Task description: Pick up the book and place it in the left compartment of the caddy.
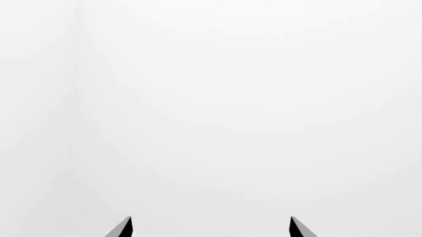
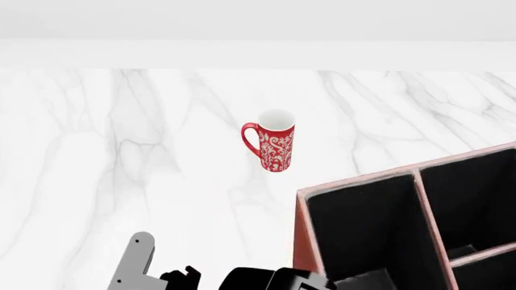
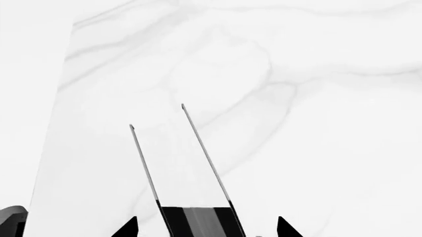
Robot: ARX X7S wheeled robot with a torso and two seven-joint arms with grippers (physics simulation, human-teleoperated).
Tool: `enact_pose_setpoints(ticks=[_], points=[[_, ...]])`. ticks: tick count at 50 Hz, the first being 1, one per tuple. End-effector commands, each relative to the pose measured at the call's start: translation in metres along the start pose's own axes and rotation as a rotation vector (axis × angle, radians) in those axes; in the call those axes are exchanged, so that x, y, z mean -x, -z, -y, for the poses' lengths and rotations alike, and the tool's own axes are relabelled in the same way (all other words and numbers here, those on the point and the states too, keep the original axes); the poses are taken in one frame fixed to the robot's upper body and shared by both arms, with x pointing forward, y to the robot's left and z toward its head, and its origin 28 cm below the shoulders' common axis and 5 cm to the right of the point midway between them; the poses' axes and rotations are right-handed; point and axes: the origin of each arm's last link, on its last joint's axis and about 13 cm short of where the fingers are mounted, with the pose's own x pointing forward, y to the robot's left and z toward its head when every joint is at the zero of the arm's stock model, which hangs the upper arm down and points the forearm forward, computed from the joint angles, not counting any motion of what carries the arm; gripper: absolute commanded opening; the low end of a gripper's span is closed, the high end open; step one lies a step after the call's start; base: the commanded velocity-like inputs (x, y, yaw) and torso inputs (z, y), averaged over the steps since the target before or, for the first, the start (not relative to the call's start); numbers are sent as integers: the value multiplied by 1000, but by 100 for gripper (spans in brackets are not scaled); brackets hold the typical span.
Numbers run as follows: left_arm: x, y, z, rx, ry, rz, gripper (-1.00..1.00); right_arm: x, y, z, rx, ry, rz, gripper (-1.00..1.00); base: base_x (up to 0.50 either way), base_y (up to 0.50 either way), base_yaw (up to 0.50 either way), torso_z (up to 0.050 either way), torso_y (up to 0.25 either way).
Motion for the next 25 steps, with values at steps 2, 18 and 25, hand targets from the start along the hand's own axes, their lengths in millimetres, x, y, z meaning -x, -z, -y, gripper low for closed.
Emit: enact_pose_setpoints(ticks=[2, 18, 25], points=[[0, 0, 0, 0, 2, 2, 100, -3, 4, 0, -6, -2, 1, 100, 0, 0, 0, 0, 0], [2, -2, 0, 1, 5, 8, 100, -7, 8, 0, -20, -1, 5, -100, 0, 0, 0, 0, 0], [2, -2, 0, 2, 5, 9, 100, -6, 8, 0, -20, 16, 10, -100, 0, 0, 1, 0, 0]])
